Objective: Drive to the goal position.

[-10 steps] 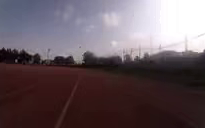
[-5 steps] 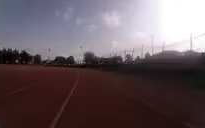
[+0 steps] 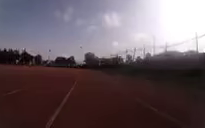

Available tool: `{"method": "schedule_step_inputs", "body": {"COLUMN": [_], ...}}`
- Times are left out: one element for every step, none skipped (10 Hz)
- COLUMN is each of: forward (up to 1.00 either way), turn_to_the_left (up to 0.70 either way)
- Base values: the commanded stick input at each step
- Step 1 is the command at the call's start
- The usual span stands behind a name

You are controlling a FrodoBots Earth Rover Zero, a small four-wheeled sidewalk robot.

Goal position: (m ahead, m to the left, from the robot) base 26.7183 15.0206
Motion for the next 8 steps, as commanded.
{"method": "schedule_step_inputs", "body": {"forward": [0.70,0.70,0.70,0.70,0.70,0.70,0.70,0.70], "turn_to_the_left": [0.00,0.00,0.00,0.00,0.00,0.00,0.00,0.00]}}
